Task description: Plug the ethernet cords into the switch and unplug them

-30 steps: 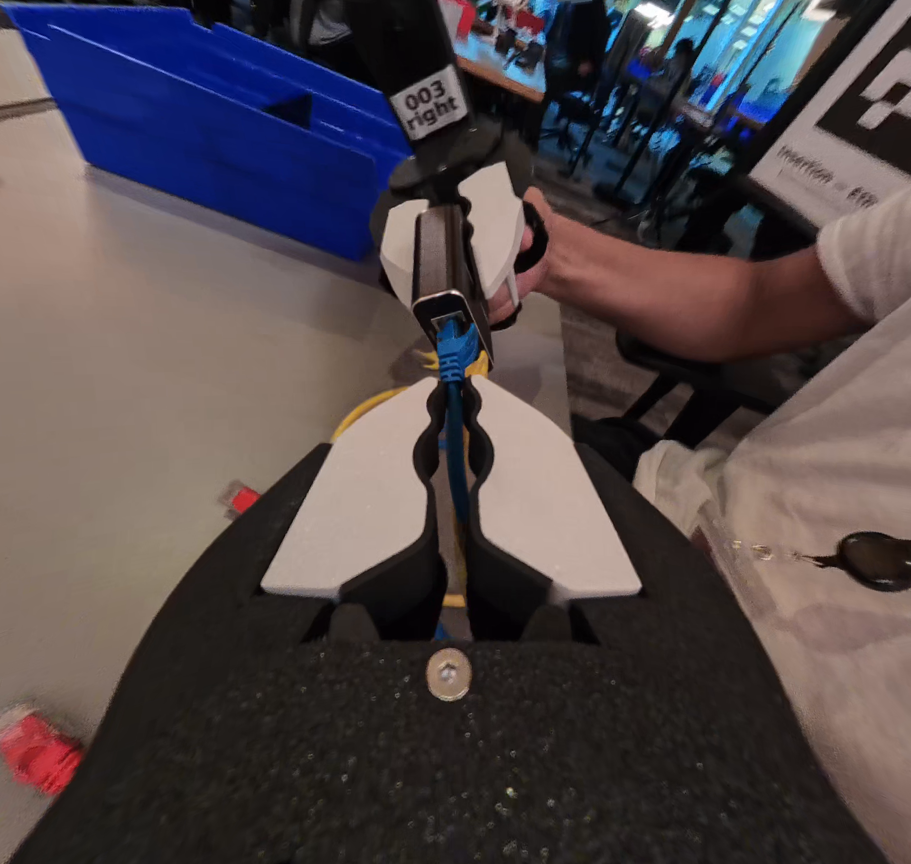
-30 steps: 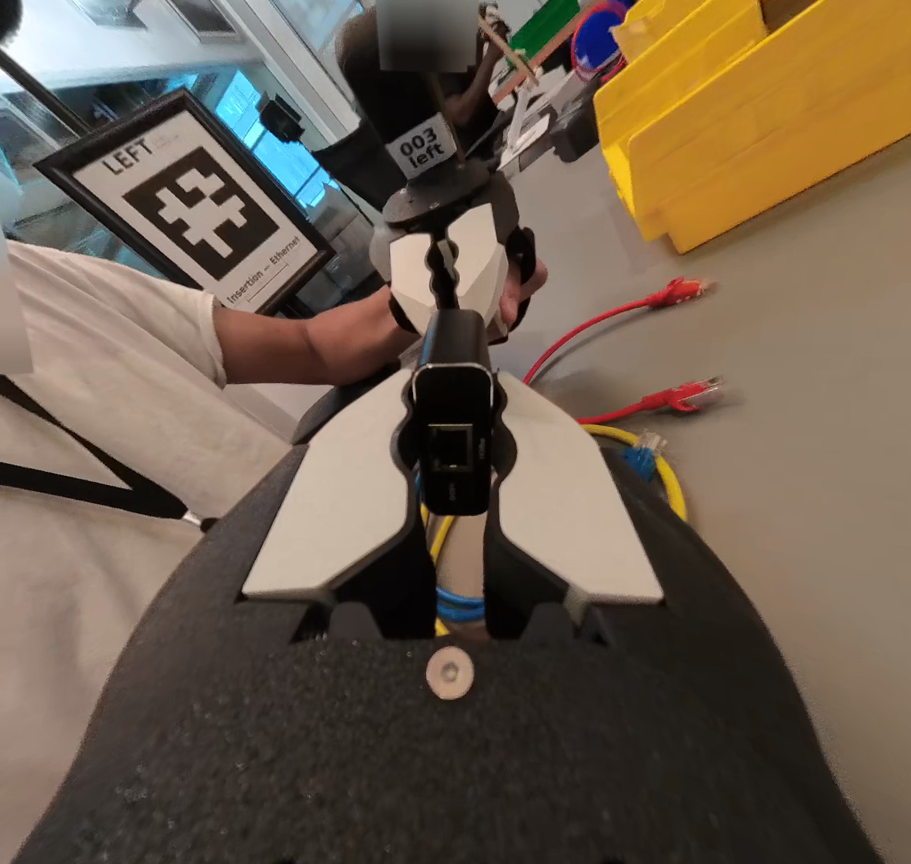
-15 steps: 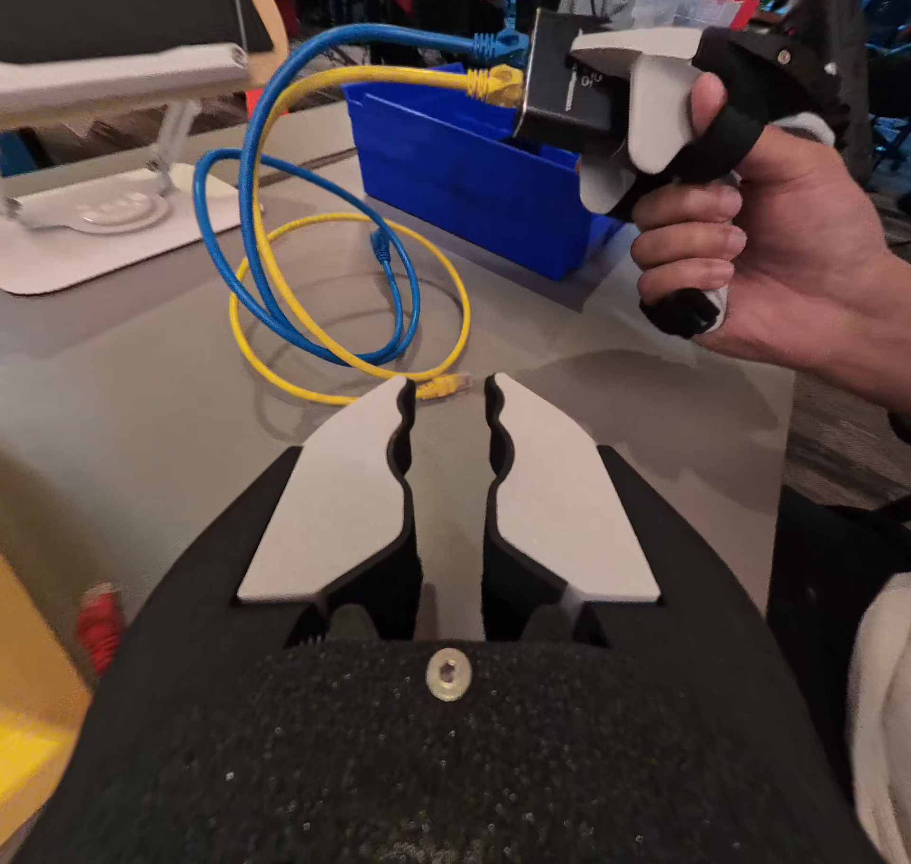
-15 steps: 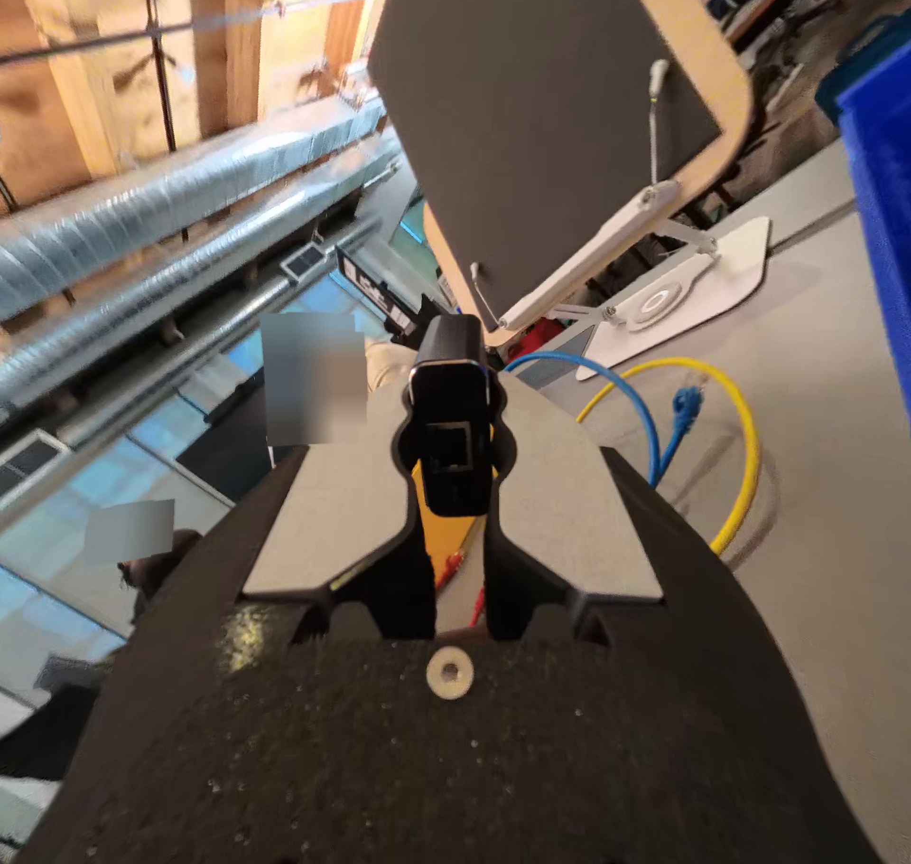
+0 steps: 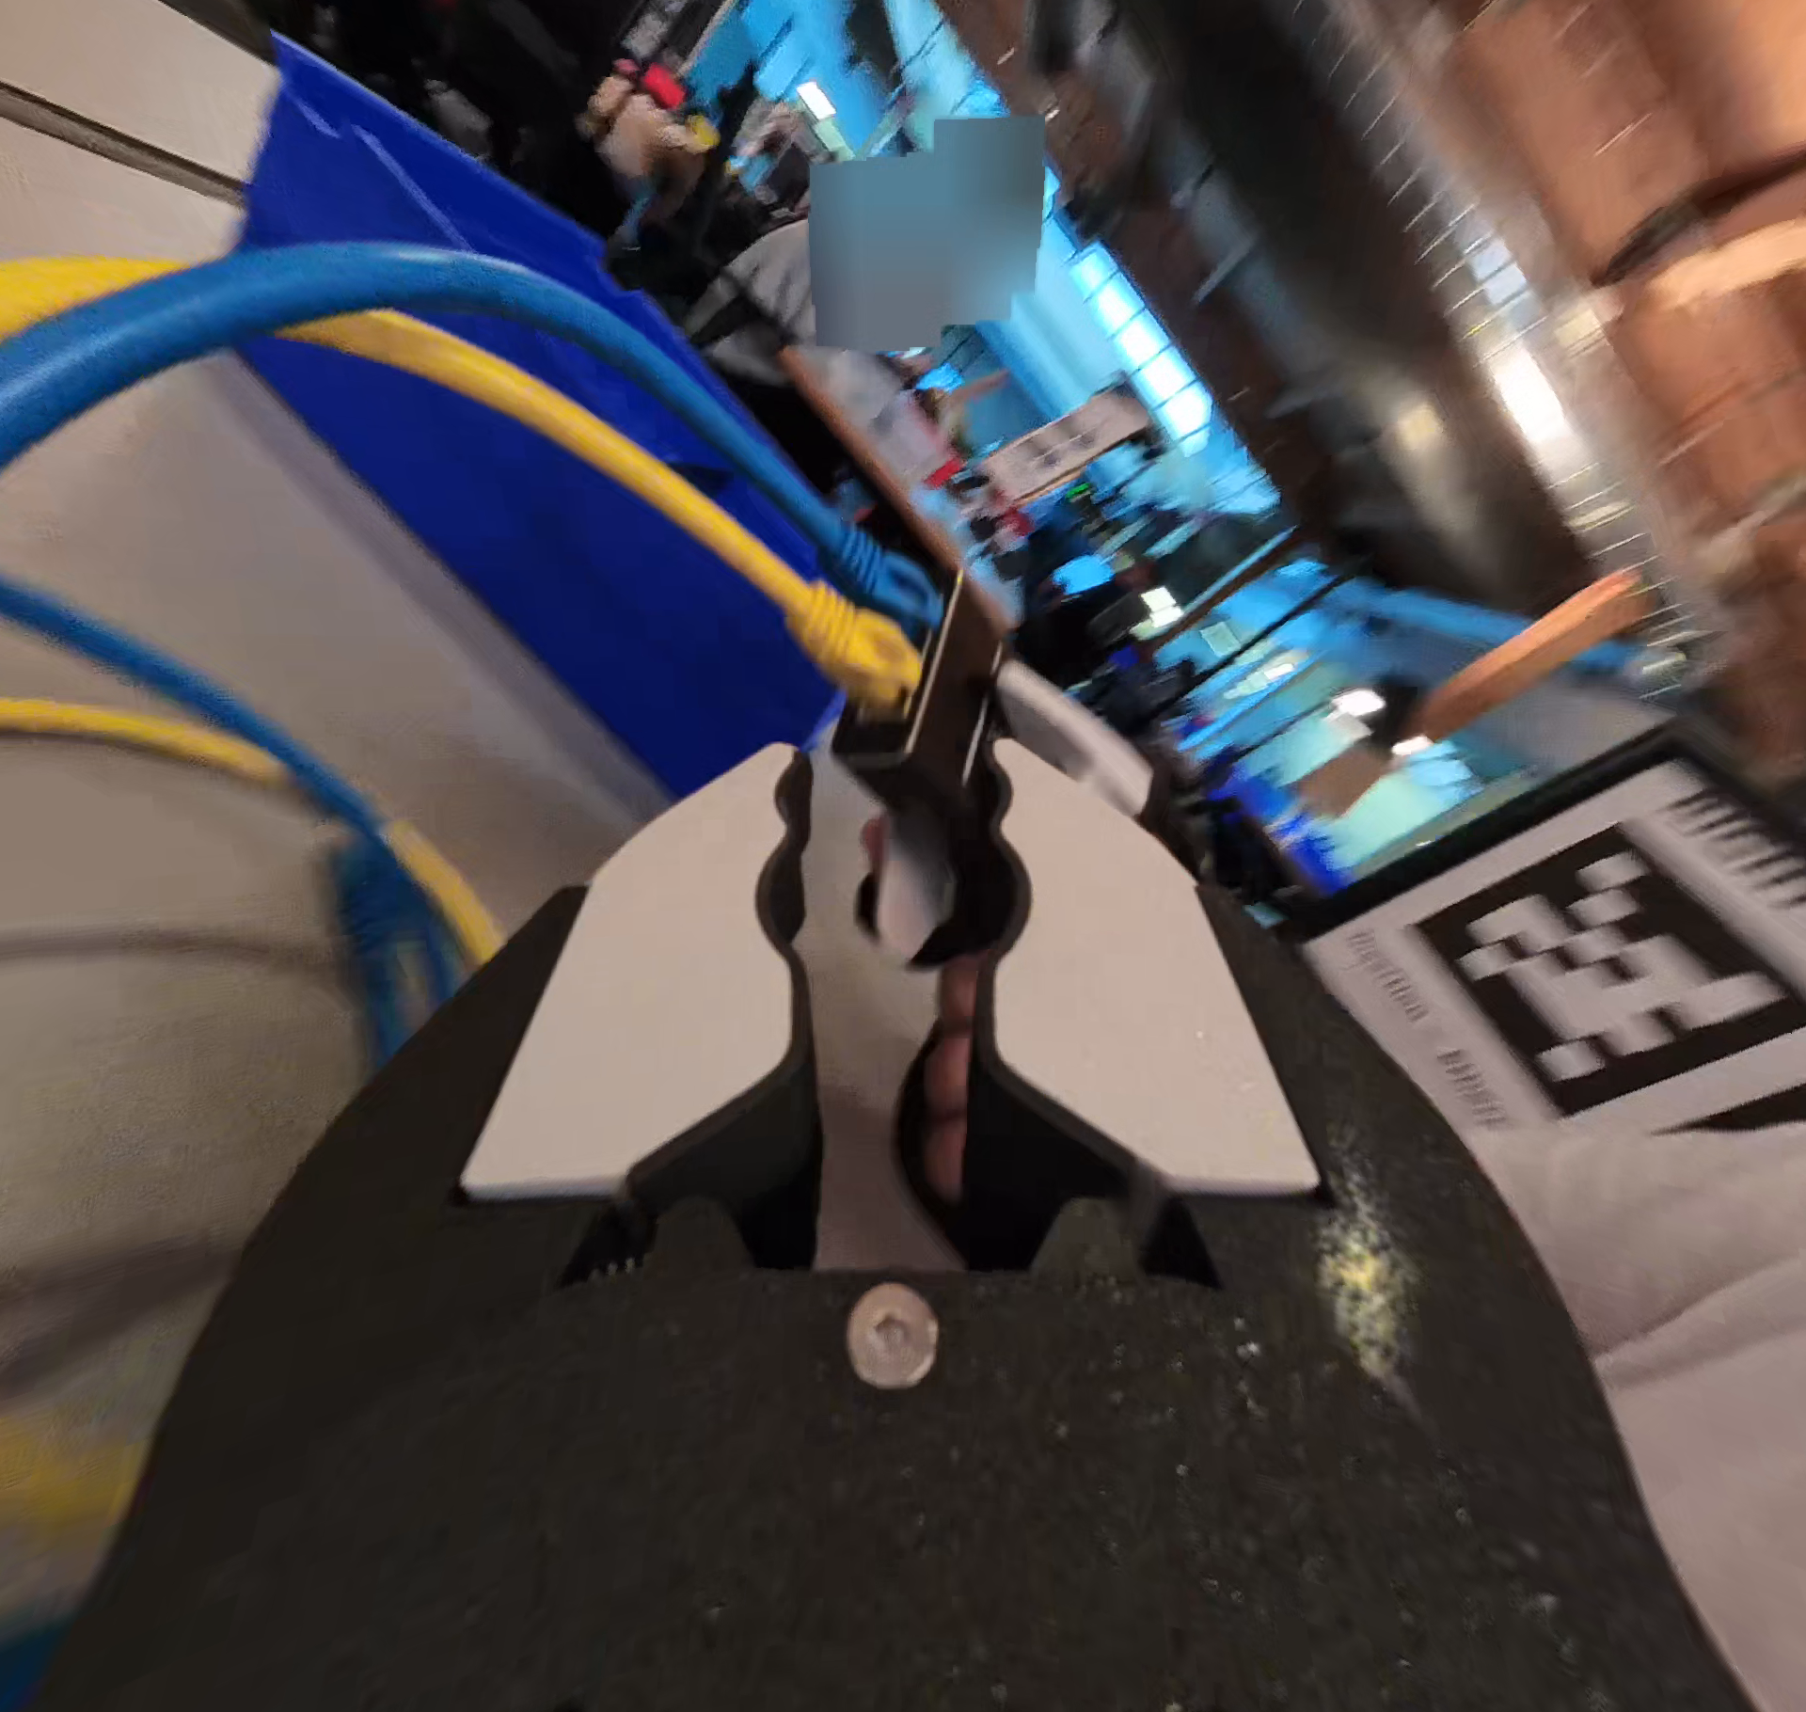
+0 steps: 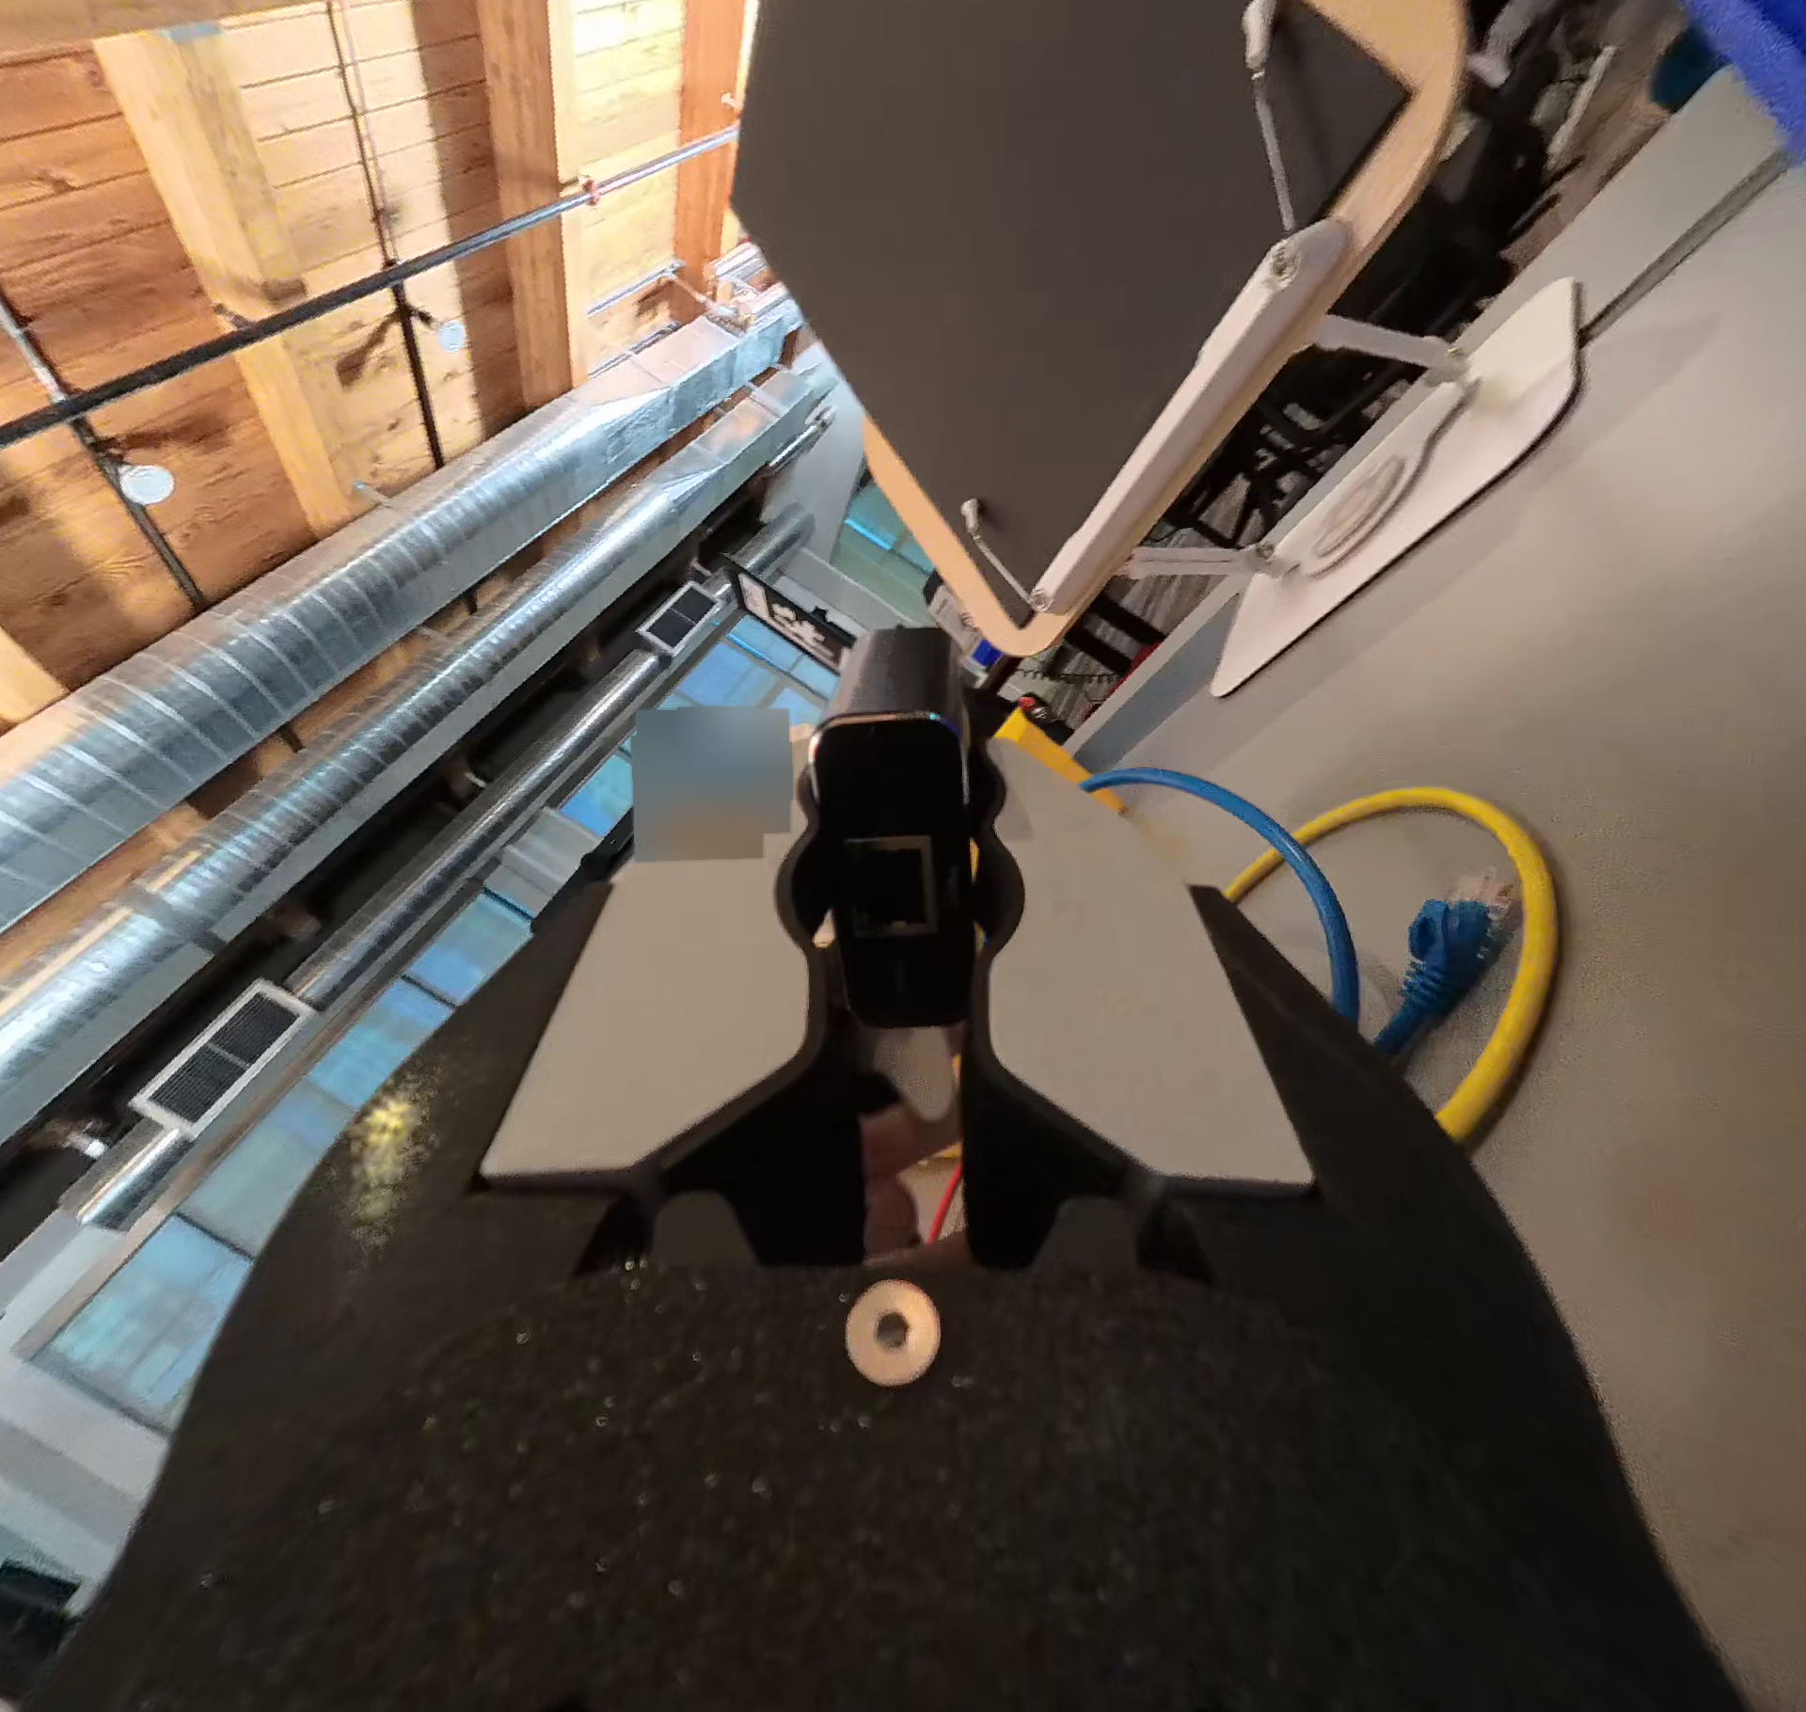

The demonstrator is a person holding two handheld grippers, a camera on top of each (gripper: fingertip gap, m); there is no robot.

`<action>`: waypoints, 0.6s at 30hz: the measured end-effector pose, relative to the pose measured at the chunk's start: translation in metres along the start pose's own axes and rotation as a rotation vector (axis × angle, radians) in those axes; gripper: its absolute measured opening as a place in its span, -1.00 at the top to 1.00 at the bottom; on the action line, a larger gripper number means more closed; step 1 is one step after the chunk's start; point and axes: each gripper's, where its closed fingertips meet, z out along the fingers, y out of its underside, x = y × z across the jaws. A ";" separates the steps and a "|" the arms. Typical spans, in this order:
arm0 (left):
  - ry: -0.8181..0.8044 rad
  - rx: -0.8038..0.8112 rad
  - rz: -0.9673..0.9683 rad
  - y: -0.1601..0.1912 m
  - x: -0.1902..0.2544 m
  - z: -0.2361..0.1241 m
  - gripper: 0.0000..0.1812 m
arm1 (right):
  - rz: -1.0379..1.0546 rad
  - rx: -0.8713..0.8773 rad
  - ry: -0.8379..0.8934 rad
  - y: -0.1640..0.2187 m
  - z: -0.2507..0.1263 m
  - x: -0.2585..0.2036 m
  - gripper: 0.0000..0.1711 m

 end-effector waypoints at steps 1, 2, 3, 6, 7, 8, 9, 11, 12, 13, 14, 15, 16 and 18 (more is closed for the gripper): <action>0.057 0.015 -0.064 -0.004 0.004 0.008 0.65 | -0.009 -0.012 -0.016 0.003 -0.001 -0.004 0.71; 0.101 0.016 -0.117 -0.006 0.006 0.015 0.65 | -0.024 -0.029 -0.022 0.007 -0.001 -0.007 0.71; 0.124 0.019 -0.162 -0.008 0.006 0.019 0.63 | -0.043 -0.040 -0.022 0.011 -0.002 -0.008 0.71; 0.196 0.020 -0.261 -0.015 0.005 0.024 0.81 | -0.105 -0.073 -0.041 0.015 -0.003 -0.012 0.70; 0.219 0.010 -0.299 -0.017 0.005 0.024 0.81 | -0.147 -0.123 -0.054 0.020 -0.003 -0.013 0.68; 0.236 -0.016 -0.330 -0.019 0.004 0.024 0.78 | -0.193 -0.201 -0.087 0.029 -0.002 -0.017 0.64; 0.246 -0.062 -0.364 -0.020 0.003 0.023 0.83 | -0.233 -0.288 -0.140 0.037 -0.003 -0.022 0.52; 0.253 -0.176 -0.416 -0.021 0.000 0.021 0.83 | -0.371 -0.461 -0.218 0.047 -0.009 -0.029 0.23; 0.265 -0.240 -0.420 -0.021 0.002 0.020 0.83 | -0.520 -0.532 -0.226 0.048 -0.014 -0.028 0.18; 0.271 -0.309 -0.416 -0.020 0.003 0.019 0.83 | -0.720 -0.576 -0.211 0.044 -0.017 -0.022 0.18; 0.260 -0.373 -0.414 -0.018 0.002 0.018 0.84 | -0.933 -0.598 -0.198 0.039 -0.019 -0.018 0.14; 0.248 -0.430 -0.402 -0.016 0.002 0.018 0.84 | -1.107 -0.615 -0.190 0.035 -0.022 -0.015 0.11; 0.263 -0.491 -0.390 -0.013 0.004 0.018 0.84 | -1.209 -0.621 -0.169 0.031 -0.023 -0.012 0.09; 0.303 -0.602 -0.378 -0.006 0.011 0.018 0.84 | -1.260 -0.636 -0.189 0.031 -0.023 -0.012 0.03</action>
